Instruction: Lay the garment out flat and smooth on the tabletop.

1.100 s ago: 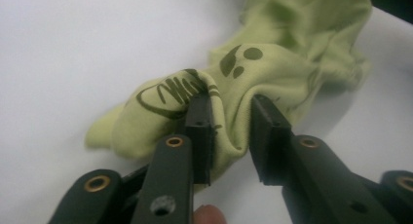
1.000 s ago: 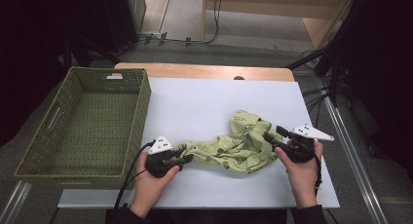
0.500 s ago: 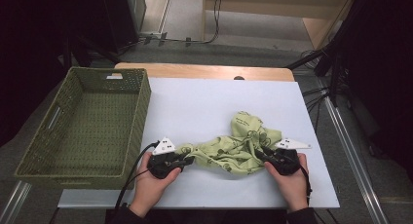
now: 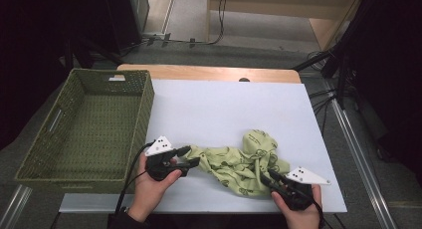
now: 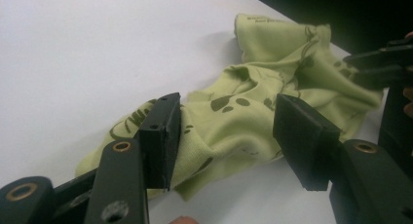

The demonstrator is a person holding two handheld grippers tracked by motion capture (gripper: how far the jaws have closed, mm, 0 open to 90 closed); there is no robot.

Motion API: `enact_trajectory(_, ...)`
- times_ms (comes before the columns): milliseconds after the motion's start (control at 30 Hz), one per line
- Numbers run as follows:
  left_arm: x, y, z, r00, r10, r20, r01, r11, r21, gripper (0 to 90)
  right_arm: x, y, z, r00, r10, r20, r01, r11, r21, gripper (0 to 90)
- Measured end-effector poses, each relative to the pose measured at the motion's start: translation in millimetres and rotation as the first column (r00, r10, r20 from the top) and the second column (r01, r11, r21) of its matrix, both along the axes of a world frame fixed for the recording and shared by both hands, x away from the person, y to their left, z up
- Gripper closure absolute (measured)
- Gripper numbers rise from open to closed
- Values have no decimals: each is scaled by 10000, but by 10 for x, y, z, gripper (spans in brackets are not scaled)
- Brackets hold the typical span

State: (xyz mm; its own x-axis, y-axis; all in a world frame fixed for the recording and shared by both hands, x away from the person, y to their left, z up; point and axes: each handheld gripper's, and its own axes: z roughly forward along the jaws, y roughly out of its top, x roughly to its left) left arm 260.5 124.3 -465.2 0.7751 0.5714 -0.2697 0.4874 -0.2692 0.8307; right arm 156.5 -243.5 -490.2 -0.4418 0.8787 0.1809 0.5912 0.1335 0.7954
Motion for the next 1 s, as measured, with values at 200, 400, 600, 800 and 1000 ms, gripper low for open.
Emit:
enact_trajectory(200,9,-19,-8,9999,31,-100,-33,9998,-188,409,-38,-37,266,9891,439,1407,-413,9989,-220,470)
enact_trajectory(400,51,-36,36,9999,62,-156,-66,9995,-319,410,332,128,450,9797,1261,1558,-1146,9902,-804,522)
enact_trajectory(600,106,-120,71,9996,58,-280,-65,9997,-251,419,790,466,338,9679,2488,352,-2412,9591,-1479,531)
enact_trajectory(800,75,-133,-53,9955,-373,-876,455,9946,935,592,1007,525,36,9709,1961,-1374,-2264,9385,-2607,507)
enact_trajectory(1000,-3,-74,-152,9946,-447,-935,570,9894,1338,817,970,394,8,9640,2224,-1456,-2491,9469,-2033,833)
